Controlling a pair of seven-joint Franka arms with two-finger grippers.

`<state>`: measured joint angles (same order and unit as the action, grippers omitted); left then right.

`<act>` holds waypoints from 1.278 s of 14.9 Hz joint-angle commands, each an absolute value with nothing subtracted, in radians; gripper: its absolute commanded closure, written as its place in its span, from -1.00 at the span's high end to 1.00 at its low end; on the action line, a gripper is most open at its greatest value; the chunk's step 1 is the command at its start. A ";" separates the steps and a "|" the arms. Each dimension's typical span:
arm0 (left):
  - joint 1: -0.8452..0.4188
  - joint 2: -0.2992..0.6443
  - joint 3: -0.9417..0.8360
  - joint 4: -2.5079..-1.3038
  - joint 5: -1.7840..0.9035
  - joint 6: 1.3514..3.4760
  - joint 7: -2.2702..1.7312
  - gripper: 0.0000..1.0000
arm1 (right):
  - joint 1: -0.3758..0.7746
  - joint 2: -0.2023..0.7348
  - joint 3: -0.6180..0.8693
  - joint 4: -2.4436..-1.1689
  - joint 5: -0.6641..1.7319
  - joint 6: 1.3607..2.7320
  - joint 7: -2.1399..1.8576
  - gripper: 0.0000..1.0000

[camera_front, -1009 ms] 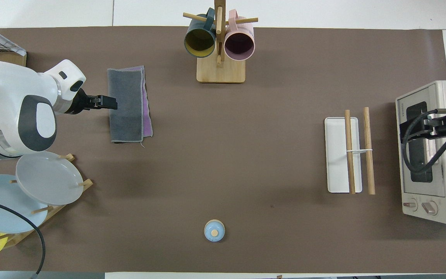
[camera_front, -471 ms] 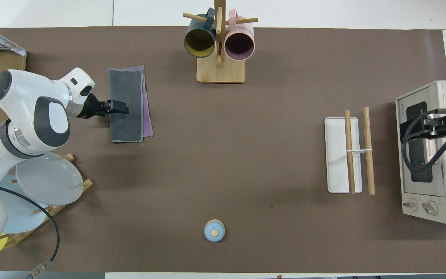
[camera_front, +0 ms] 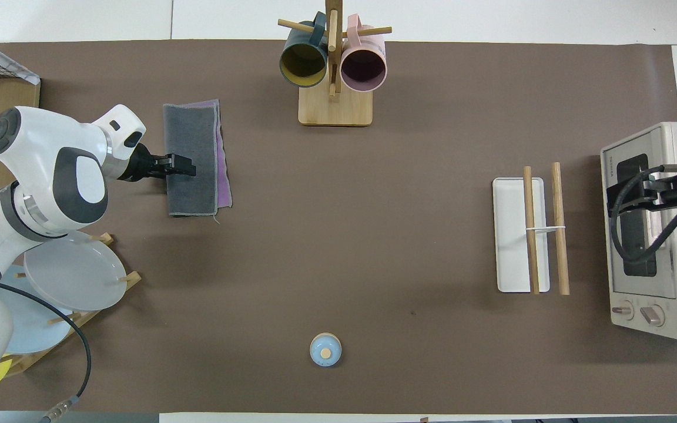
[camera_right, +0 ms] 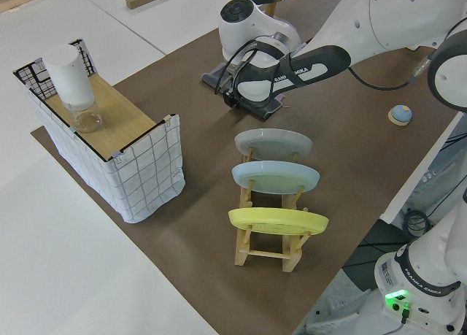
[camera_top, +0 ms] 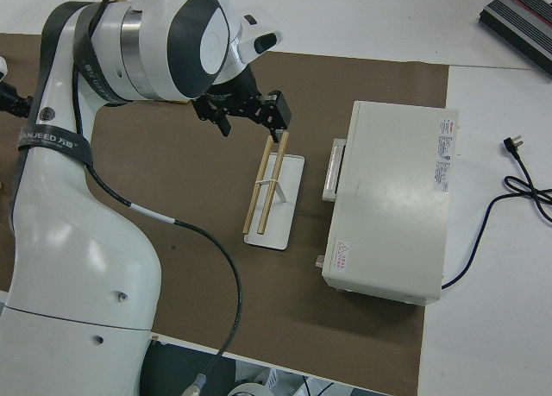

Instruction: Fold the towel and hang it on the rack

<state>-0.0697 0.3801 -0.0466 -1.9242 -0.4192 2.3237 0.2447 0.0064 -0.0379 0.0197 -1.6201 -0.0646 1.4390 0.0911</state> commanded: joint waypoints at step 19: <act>-0.055 0.361 -0.040 -1.918 -0.439 2.267 0.198 -1.00 | -0.012 -0.044 0.032 -1.624 -0.060 1.428 0.080 1.00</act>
<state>-0.0601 0.3771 -0.0410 -1.9305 -0.4222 2.2944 0.2364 0.0064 -0.0379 0.0197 -1.6201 -0.0646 1.4390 0.0911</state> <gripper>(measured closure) 0.978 0.000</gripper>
